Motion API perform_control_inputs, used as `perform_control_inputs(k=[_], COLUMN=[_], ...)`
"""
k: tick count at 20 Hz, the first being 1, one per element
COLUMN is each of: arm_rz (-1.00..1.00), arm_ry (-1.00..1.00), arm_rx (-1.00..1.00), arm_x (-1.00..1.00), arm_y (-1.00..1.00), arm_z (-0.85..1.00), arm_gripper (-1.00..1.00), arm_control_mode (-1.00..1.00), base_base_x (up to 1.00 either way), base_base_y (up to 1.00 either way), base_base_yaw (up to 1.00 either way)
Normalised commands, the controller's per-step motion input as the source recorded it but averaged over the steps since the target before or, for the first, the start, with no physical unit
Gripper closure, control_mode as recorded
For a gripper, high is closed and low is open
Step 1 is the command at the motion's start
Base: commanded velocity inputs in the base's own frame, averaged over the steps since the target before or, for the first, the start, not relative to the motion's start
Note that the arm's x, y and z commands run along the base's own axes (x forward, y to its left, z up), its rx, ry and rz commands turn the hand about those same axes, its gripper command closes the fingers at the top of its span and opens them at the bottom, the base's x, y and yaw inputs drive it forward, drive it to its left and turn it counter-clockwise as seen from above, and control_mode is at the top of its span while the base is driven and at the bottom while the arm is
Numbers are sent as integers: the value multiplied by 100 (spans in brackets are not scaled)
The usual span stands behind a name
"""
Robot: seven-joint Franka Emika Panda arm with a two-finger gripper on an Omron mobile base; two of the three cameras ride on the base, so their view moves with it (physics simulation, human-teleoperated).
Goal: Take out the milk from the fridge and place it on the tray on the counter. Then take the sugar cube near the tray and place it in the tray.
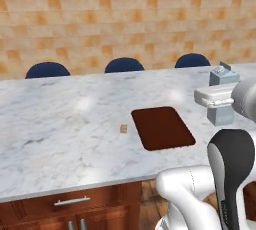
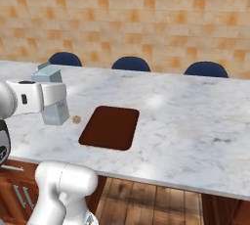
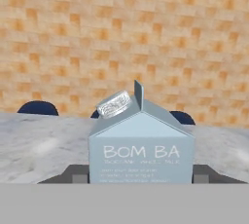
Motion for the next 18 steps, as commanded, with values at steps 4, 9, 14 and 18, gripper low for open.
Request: perform_control_inputs(k=[4,9,14,18], arm_rz=[1,13,27,25], arm_ry=[0,0,0,-6], arm_rx=[1,3,10,12], arm_x=[2,43,90,94], arm_y=[-7,-46,-35,-26], arm_z=[-13,-42,-60,-76], arm_gripper=[100,100,100,100], arm_control_mode=[-100,-100,-100,-100], base_base_x=[0,0,0,0], base_base_y=[0,0,0,0], base_base_yaw=[2,0,0,0])
